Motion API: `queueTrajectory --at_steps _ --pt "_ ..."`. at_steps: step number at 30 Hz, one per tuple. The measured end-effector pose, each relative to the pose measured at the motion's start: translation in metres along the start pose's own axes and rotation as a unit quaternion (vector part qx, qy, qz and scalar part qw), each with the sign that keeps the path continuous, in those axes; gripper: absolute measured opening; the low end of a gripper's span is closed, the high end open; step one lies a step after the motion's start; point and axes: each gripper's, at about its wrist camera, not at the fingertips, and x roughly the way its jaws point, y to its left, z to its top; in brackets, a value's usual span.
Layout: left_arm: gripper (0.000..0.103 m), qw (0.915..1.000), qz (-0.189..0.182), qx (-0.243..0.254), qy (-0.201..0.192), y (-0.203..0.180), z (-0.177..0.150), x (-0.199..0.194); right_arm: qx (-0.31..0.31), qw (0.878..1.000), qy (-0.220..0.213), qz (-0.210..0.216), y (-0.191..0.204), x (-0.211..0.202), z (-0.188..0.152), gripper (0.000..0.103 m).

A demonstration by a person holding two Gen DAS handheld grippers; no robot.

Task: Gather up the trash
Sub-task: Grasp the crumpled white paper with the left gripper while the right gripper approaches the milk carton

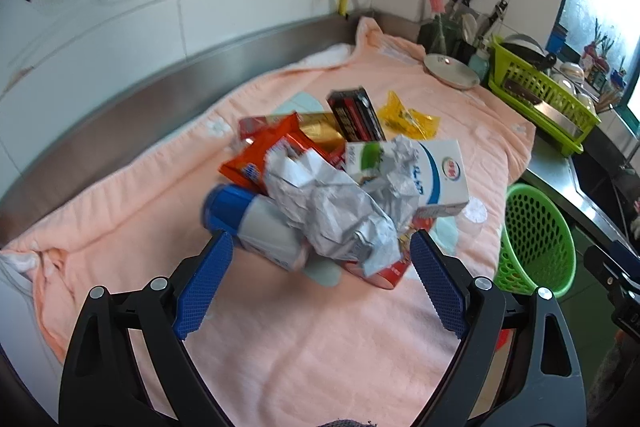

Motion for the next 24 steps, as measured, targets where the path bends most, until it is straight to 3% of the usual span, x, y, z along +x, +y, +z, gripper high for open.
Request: queueTrajectory --at_steps 7,12,18,21,24 --pt "0.088 0.9996 0.006 -0.009 0.027 -0.009 0.008 0.029 -0.006 1.000 0.009 0.010 0.003 0.012 0.003 0.097" --pt "0.079 0.9987 0.001 -0.017 0.048 -0.005 0.006 0.046 -0.013 1.000 0.014 0.021 0.006 0.019 0.005 0.097" --pt "0.044 0.9979 -0.026 -0.019 0.057 -0.003 0.003 0.050 -0.028 0.999 0.019 0.038 0.011 0.030 0.007 0.096" --pt "0.034 0.9980 -0.034 -0.014 0.051 -0.002 0.002 0.049 -0.029 0.998 0.024 0.046 0.011 0.037 0.006 0.095" --pt "0.030 0.9986 -0.035 -0.006 0.039 -0.003 0.002 0.043 -0.030 0.997 0.034 0.060 0.011 0.049 0.006 0.094"
